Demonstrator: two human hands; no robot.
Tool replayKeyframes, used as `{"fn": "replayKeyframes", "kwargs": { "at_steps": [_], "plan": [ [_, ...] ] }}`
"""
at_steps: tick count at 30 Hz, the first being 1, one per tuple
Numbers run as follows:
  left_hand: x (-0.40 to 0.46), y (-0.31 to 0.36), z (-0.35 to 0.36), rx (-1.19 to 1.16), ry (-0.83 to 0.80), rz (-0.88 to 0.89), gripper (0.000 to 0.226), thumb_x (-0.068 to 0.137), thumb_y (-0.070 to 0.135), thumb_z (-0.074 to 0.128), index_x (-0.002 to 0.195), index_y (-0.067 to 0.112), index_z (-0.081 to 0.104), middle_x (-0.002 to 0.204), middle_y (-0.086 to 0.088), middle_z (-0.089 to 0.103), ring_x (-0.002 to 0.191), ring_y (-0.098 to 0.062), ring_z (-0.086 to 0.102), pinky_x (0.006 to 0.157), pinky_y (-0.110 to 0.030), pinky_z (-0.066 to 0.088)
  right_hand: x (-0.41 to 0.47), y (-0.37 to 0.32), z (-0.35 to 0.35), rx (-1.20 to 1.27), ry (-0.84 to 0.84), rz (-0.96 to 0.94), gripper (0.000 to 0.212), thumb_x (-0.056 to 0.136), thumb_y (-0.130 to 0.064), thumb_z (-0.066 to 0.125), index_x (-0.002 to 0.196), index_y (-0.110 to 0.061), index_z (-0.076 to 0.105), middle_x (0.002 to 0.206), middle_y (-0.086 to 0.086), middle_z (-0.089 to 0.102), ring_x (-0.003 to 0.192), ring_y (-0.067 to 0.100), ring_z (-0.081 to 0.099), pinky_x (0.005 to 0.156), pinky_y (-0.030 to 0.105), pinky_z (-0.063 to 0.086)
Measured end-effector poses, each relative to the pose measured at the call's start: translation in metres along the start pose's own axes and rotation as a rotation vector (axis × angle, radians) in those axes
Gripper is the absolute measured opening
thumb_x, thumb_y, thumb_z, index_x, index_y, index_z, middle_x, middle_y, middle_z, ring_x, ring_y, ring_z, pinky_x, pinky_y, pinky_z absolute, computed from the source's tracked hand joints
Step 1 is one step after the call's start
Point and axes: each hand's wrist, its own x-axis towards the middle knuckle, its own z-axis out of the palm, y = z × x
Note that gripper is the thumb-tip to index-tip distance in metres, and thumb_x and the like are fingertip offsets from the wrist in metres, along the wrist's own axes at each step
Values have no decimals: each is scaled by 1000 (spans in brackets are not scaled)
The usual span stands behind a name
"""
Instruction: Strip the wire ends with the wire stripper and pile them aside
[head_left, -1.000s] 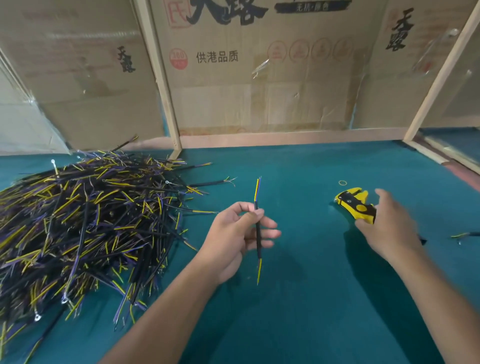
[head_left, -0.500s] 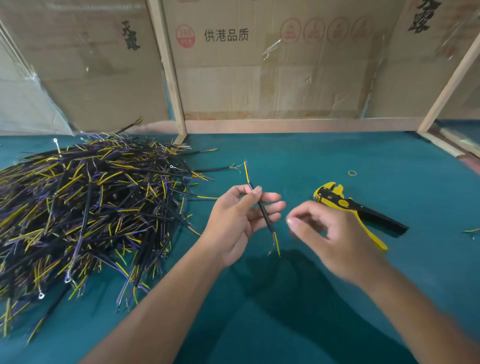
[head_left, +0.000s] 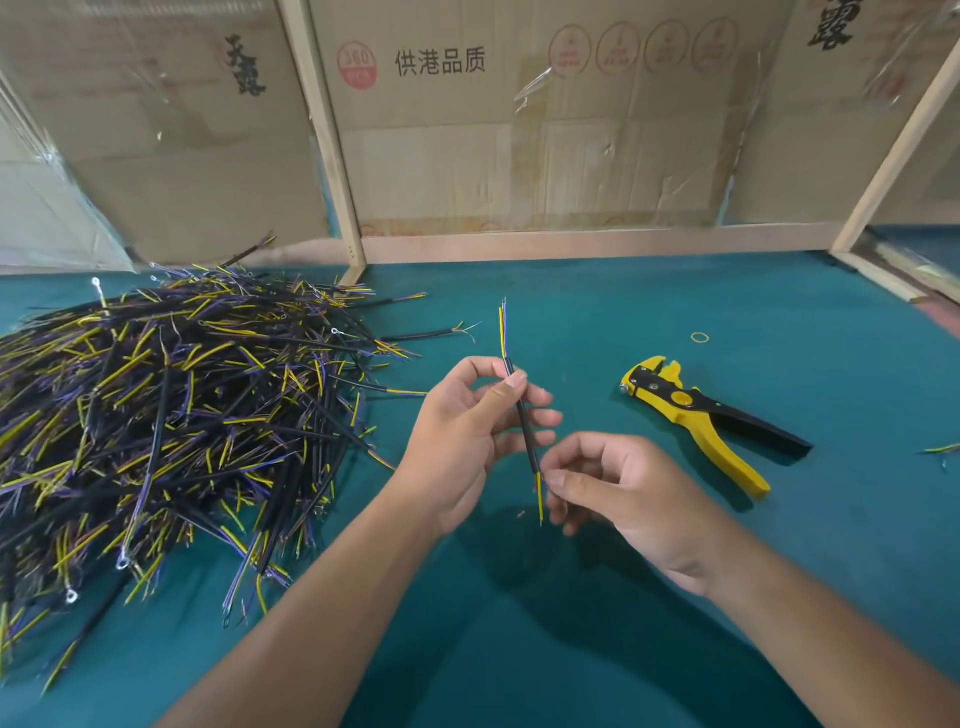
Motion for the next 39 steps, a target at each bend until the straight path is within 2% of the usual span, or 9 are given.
{"fn": "replayKeyframes", "kwargs": {
  "at_steps": [9, 21, 24, 26, 28, 31, 33, 35, 39],
  "plan": [
    [3, -5, -1, 249, 34, 138, 16, 88, 15, 73, 80, 28, 68, 76, 2, 60, 67, -17, 56, 65, -26, 53, 0, 1, -5, -47, -47, 43, 11, 87, -12, 77, 96, -7, 71, 77, 6, 68, 66, 17, 61, 68, 21, 51],
    [1, 6, 3, 327, 143, 246, 10, 98, 15, 62, 89, 16, 67, 74, -7, 70, 59, -24, 68, 58, -31, 56, -1, 3, -3, -229, -221, 47, 9, 88, -29, 66, 79, -30, 66, 74, -4, 66, 71, 14, 63, 71, 23, 49],
    [4, 7, 0, 493, 311, 251, 12, 95, 6, 63, 100, 16, 59, 92, -1, 71, 76, -20, 70, 71, -41, 59, 0, 0, -6, -180, -163, 42, 17, 96, -20, 61, 79, -24, 63, 77, 2, 66, 73, 19, 63, 72, 30, 52],
    [2, 12, -6, 896, 429, 454, 33, 90, 1, 62, 118, 17, 55, 122, 5, 60, 109, -12, 61, 98, -43, 50, 2, -2, -13, -198, -67, 44, 22, 102, -14, 56, 81, -16, 59, 74, 3, 64, 71, 20, 61, 71, 39, 52],
    [-4, 16, -12, 1332, 118, 754, 50, 82, 2, 60, 131, 12, 54, 142, 2, 50, 137, -15, 43, 118, -43, 29, 3, -3, -23, -399, -36, 11, 20, 103, -23, 54, 85, -18, 57, 67, -4, 61, 64, 15, 59, 67, 34, 50],
    [-10, 13, -7, 1704, -409, 820, 45, 81, 22, 65, 127, 19, 63, 128, 7, 65, 134, -15, 50, 123, -51, 12, 1, -6, -37, -614, -85, -55, 19, 102, -39, 53, 85, -30, 55, 62, -6, 59, 57, 9, 54, 59, 26, 44],
    [-9, 9, -3, 1725, -476, 750, 29, 90, 32, 66, 114, 16, 69, 98, 3, 71, 104, -20, 66, 117, -48, 30, 1, -8, -47, -632, -98, -60, 19, 103, -36, 53, 85, -32, 55, 65, -5, 59, 59, 10, 54, 61, 30, 44],
    [-9, 8, -2, 1604, -466, 713, 23, 97, 30, 60, 95, 9, 70, 81, -3, 63, 79, -28, 63, 88, -43, 52, 0, -11, -57, -598, -85, -62, 17, 102, -31, 55, 86, -28, 57, 67, -3, 60, 62, 12, 55, 64, 33, 46],
    [-10, 4, -3, 1341, -341, 485, 22, 102, 33, 48, 91, 16, 58, 89, 9, 51, 78, -19, 54, 74, -38, 49, -3, -19, -75, -499, -1, -135, 12, 99, -27, 57, 88, -20, 59, 70, -8, 64, 68, 9, 58, 70, 22, 46]
  ]
}}
